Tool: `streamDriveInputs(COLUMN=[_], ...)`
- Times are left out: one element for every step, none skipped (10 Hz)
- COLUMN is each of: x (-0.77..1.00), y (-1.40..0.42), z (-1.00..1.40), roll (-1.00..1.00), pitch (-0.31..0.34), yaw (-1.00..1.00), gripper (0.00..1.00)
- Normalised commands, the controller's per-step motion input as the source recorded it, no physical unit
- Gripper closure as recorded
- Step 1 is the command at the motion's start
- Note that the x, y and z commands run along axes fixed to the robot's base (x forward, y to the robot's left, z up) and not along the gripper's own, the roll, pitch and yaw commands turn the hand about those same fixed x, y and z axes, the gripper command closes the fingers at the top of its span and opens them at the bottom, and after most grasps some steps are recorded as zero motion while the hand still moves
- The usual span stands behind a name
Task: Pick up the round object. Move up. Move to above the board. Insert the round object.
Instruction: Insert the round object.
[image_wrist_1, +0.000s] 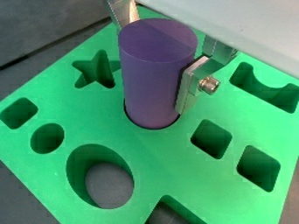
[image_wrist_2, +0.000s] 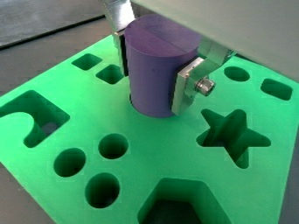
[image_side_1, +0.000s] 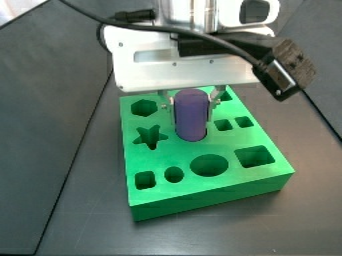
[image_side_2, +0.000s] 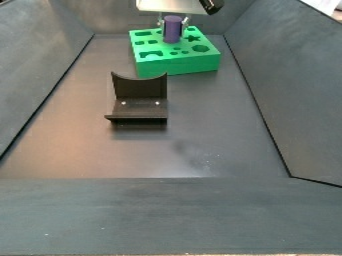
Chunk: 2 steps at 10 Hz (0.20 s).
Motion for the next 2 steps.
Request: streamDriveInputs(x=[-0.11, 0.0], y=[0.0, 0.0], z=[-0.03, 0.0], roll=[0.01, 0.0], pitch=[-0.031, 0.0], yaw=[0.0, 0.0], gripper=[1.0, 1.0])
